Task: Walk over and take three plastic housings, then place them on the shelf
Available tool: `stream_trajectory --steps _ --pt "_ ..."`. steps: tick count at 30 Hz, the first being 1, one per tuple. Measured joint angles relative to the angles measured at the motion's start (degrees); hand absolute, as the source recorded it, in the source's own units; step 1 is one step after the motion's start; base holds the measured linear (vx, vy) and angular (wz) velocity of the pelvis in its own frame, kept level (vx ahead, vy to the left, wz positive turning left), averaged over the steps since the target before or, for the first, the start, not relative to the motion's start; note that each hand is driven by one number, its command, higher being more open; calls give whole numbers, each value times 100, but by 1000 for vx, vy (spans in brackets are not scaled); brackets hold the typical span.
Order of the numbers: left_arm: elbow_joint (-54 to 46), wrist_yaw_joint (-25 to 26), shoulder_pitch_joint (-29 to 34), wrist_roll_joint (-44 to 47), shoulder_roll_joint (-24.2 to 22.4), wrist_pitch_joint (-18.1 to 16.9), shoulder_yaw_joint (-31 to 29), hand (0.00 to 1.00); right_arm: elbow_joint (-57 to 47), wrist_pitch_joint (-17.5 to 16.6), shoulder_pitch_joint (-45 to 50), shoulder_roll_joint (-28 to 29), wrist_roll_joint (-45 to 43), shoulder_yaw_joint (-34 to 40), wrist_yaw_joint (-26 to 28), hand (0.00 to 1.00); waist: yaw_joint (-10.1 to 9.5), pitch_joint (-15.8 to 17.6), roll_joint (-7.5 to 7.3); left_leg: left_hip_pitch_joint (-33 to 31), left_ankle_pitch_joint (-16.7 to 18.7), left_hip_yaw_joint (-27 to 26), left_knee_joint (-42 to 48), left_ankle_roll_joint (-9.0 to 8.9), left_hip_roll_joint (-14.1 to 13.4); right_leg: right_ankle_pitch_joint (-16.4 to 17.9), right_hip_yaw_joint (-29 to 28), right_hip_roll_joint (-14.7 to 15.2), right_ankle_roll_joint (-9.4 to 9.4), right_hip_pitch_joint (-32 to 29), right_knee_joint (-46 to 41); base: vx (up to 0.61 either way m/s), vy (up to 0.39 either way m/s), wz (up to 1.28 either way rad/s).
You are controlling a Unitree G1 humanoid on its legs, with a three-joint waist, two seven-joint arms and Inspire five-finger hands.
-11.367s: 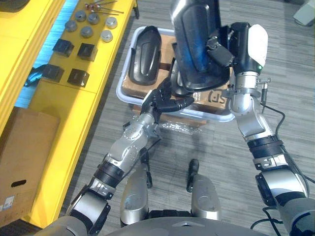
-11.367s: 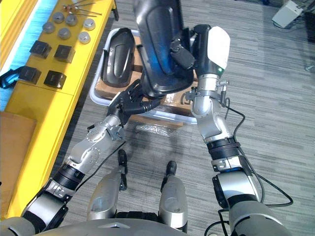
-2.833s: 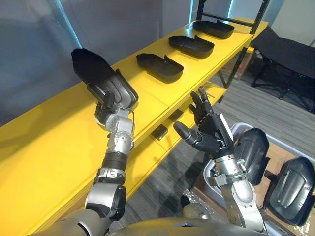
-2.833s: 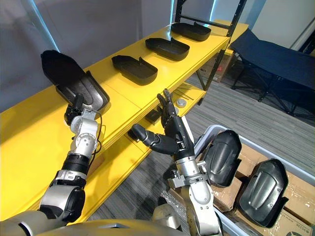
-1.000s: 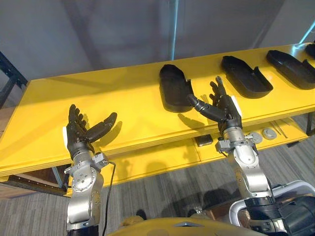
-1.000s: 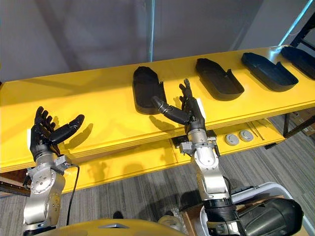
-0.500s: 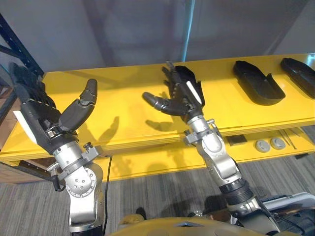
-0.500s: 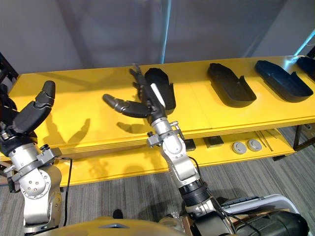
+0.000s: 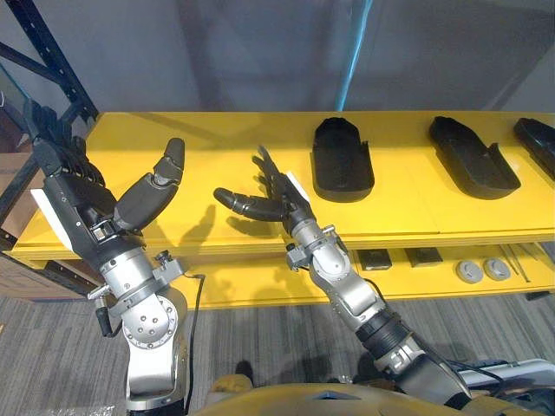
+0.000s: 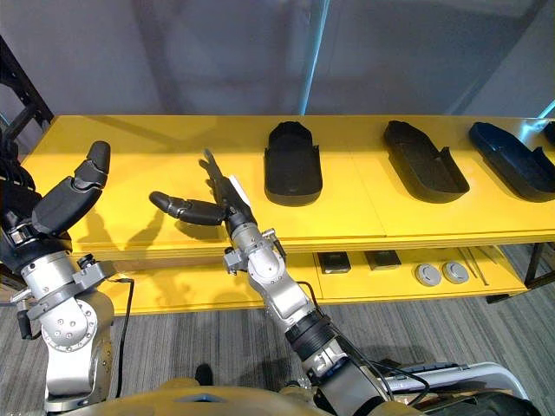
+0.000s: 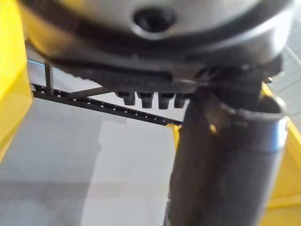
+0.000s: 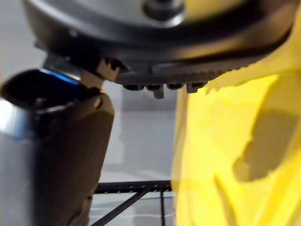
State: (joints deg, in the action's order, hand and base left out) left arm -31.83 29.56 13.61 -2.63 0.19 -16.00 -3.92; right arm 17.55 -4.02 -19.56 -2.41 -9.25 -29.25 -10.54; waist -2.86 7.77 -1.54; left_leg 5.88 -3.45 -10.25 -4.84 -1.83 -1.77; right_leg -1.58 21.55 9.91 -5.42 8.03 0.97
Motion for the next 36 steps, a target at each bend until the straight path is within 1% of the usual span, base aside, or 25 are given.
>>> stream_trajectory --steps 2,3,4,6,8,10,13,20,23,29,36 --pt "99 0 57 7 2 0 80 100 192 -8 0 -1 44 62 -280 100 -2 1 2 -42 -41 49 2 1 6 -1 44 2 0 -14 2 5 -2 10" --pt "164 -60 58 267 2 -3 116 100 191 -25 -39 13 230 110 -507 100 -2 1 2 -41 -45 52 3 0 5 -1 45 -1 0 -12 2 -1 -2 5" --pt "176 -143 59 512 0 -3 144 100 192 -31 -50 28 239 163 -643 100 -2 2 3 -41 -47 52 3 0 5 -1 45 0 0 -13 1 0 0 0" --pt "210 -167 60 715 -1 -8 146 100 227 -35 -49 59 464 278 -876 100 3 3 4 -42 -49 51 3 2 6 -1 42 1 -1 -15 0 0 0 0" --pt "210 -201 62 785 -1 -14 163 100 245 -36 -48 61 467 385 -1007 100 3 4 6 -41 -50 51 2 2 6 0 41 2 1 -15 -1 0 0 0" --pt "210 -283 62 1119 -5 -21 198 100 247 -45 -44 62 486 499 -1067 100 6 9 15 -42 -51 50 2 2 6 0 40 2 1 -18 -1 0 0 0" --pt "210 -411 65 1391 -13 -21 286 100 250 -65 -13 62 674 555 -1137 100 10 11 23 -42 -51 48 3 2 6 0 37 2 1 -20 0 0 0 0" --pt "209 -673 60 1437 -18 -20 436 100 288 -255 88 72 662 721 -1258 100 21 13 49 -41 -53 43 4 2 6 -1 31 2 0 -23 -1 0 0 0" --pt "208 -781 59 1724 -21 -16 511 100 288 -304 93 73 663 820 -1270 100 21 11 63 -36 -53 41 4 2 6 -1 29 2 -1 -20 -2 0 0 0" --pt "208 -914 51 2002 -23 -10 590 100 288 -314 156 106 665 865 -1354 100 25 -3 86 -30 -53 32 4 2 6 -2 20 2 -2 -18 -2 0 0 0" --pt "208 -999 49 2124 -29 1 588 100 287 -339 253 120 659 1093 -1288 100 18 -15 109 -24 -53 28 4 2 5 -4 12 2 -4 -13 -2 0 0 0"
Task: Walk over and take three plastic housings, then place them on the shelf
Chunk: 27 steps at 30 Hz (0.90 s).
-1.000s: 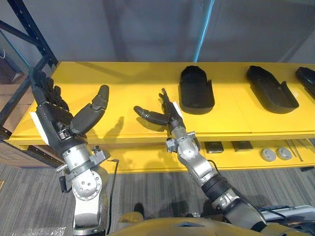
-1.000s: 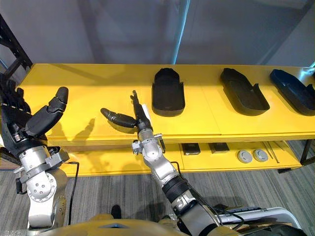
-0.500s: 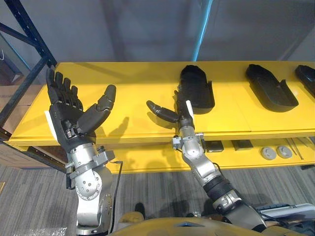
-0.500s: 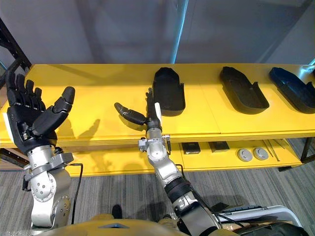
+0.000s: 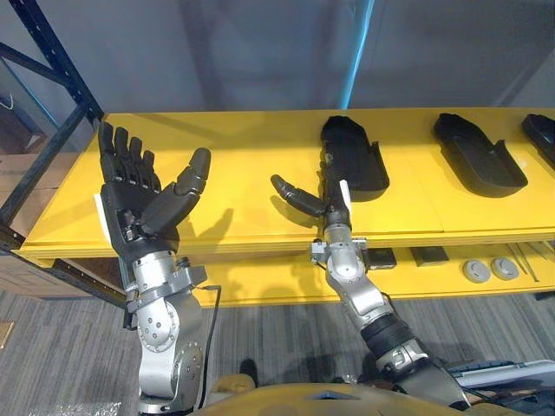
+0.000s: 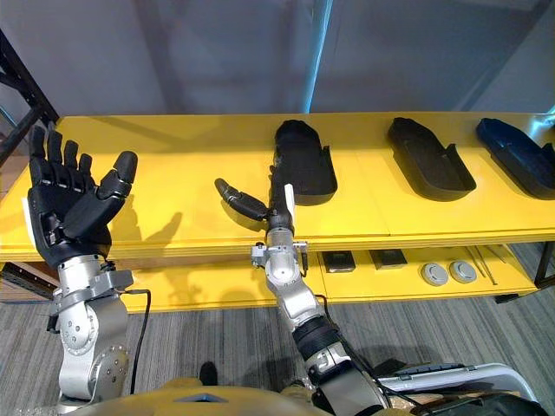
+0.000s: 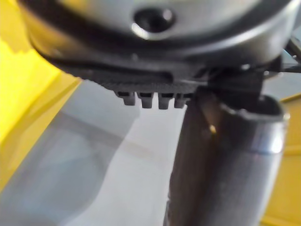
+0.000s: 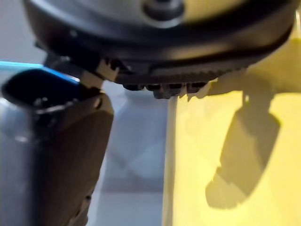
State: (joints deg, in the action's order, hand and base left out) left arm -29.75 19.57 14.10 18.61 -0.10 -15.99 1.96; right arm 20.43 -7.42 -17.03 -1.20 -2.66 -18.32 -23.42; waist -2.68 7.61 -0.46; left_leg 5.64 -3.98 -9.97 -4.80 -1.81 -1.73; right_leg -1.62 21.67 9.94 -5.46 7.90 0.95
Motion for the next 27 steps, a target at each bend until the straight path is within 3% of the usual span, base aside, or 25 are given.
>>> stream_trajectory --steps 4,7,13,18,22,27 --pt "0 -43 0 49 0 1 -1 100 -3 -201 1 -1 -57 32 282 100 5 -5 9 5 0 -6 0 0 -1 -1 -6 -1 -1 2 0 0 0 0" --pt "0 -98 0 132 -7 5 -5 100 -270 -283 77 -16 -291 -34 807 100 10 -8 14 3 2 -11 0 -2 -6 -1 -9 -5 -1 -1 3 0 0 0" --pt "-9 -133 1 127 -6 23 -217 100 -3014 -398 1051 -282 -725 -171 1614 100 13 -13 5 -18 41 -134 0 -21 -52 -2 -130 -13 -2 -92 4 5 1 -9" --pt "-179 -76 32 128 -3 128 -479 100 -4574 -563 2322 -384 -780 330 2091 100 210 -57 -67 -10 100 -355 -1 -39 -77 -12 -349 -31 -16 -214 -3 22 11 -23" --pt "-402 -66 242 130 0 126 -454 100 -4664 -165 3245 -591 -1307 800 2496 100 460 -84 -104 33 167 -612 -3 -43 -89 -25 -628 -47 -33 -330 -8 14 11 -32" --pt "-403 -41 239 130 7 123 -320 100 -4644 193 3671 -801 -1632 700 2800 100 615 -85 -99 81 218 -797 -1 -82 -105 -28 -811 -104 -36 -389 -8 17 5 -20"
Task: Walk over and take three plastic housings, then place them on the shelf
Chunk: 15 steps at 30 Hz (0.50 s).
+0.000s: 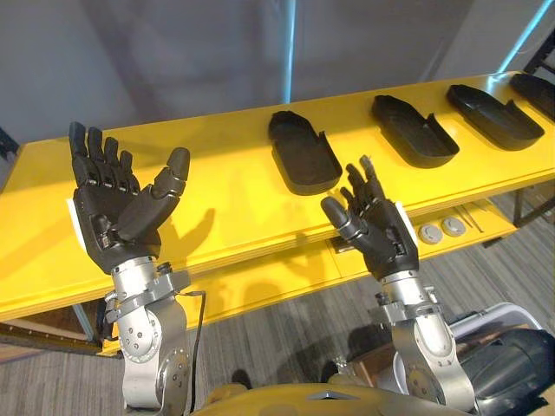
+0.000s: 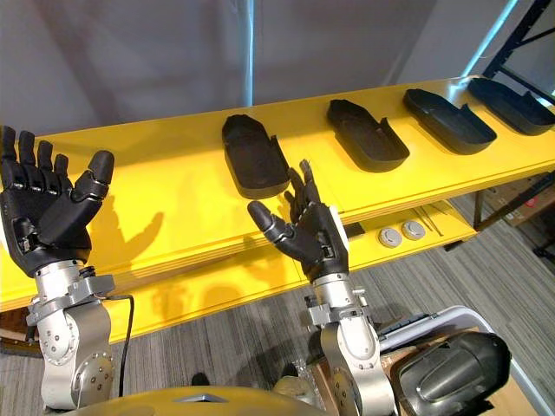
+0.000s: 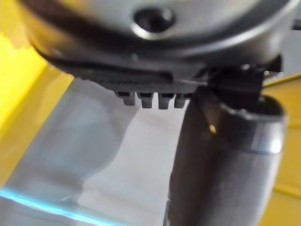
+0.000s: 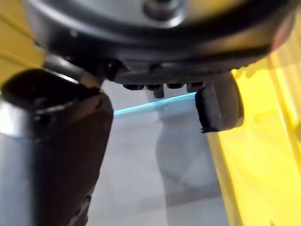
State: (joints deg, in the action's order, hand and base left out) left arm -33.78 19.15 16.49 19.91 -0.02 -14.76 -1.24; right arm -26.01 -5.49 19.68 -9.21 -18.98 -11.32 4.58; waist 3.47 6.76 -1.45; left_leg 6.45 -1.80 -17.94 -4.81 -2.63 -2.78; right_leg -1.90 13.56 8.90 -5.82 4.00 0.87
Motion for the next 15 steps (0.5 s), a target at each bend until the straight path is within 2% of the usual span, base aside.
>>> stream_trajectory --steps 4,9,15 --pt "0 64 0 -11 3 0 238 100 30 14 -47 -10 -4 -172 119 100 -7 -1 1 5 9 -13 2 -13 -21 3 -5 -20 5 -2 0 6 -3 -1" --pt "0 428 -4 -31 51 1 268 100 105 15 -107 -46 -191 -304 184 100 -23 -1 1 4 20 -10 2 -4 -12 3 -5 -14 5 2 0 0 0 0" --pt "0 501 -5 -57 75 1 266 100 378 19 -365 -127 -178 -566 -117 100 -25 -2 5 -6 20 20 0 -2 -6 8 14 -9 8 5 0 0 0 1"
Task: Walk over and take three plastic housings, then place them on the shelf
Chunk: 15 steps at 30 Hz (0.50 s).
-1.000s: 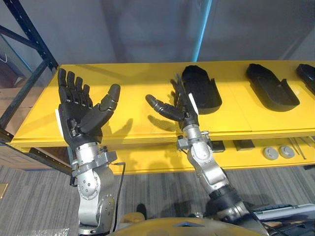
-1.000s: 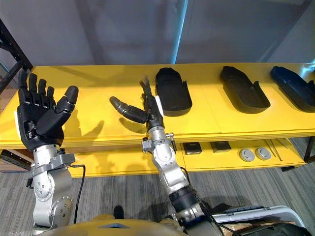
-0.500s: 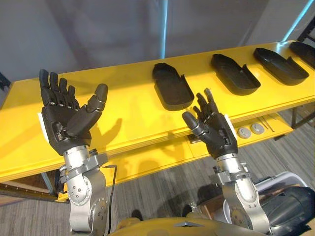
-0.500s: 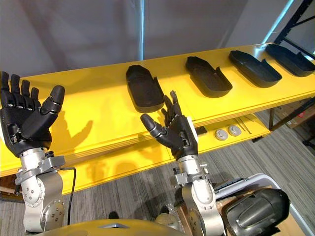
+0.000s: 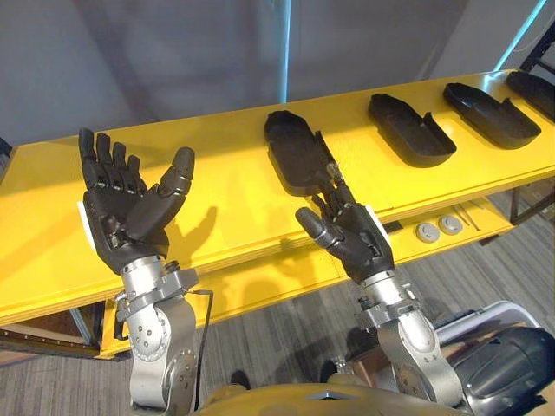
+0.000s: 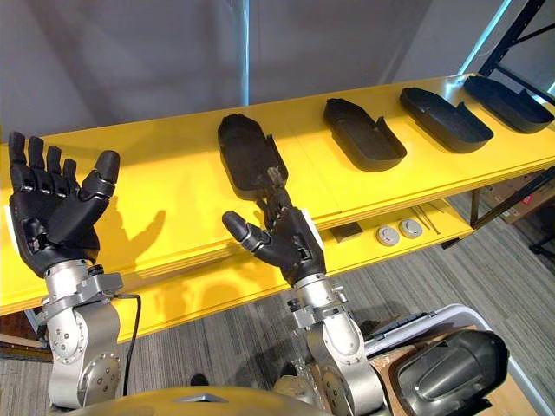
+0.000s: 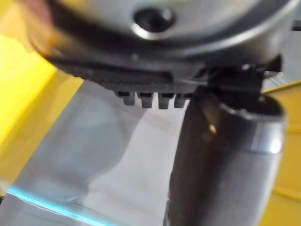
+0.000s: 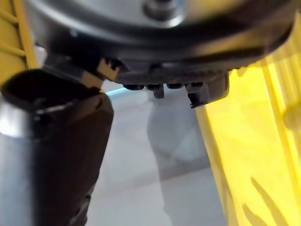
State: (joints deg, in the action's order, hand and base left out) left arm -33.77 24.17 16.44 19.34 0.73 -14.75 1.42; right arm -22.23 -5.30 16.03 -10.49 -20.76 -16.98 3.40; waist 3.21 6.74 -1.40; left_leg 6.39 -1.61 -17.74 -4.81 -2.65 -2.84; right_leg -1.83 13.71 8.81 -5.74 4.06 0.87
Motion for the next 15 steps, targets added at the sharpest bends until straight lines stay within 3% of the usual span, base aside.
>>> stream_trajectory --steps 5,15 --pt "0 51 0 0 -1 0 -7 100 432 107 -143 31 36 -75 -561 100 -25 -3 14 -27 -2 46 1 3 12 4 45 8 5 0 5 14 3 4" --pt "2 102 0 -80 -6 3 -30 100 920 107 -460 192 244 -29 -1176 100 -10 -9 43 -15 -27 169 1 25 23 17 161 21 23 79 1 -1 -1 5"
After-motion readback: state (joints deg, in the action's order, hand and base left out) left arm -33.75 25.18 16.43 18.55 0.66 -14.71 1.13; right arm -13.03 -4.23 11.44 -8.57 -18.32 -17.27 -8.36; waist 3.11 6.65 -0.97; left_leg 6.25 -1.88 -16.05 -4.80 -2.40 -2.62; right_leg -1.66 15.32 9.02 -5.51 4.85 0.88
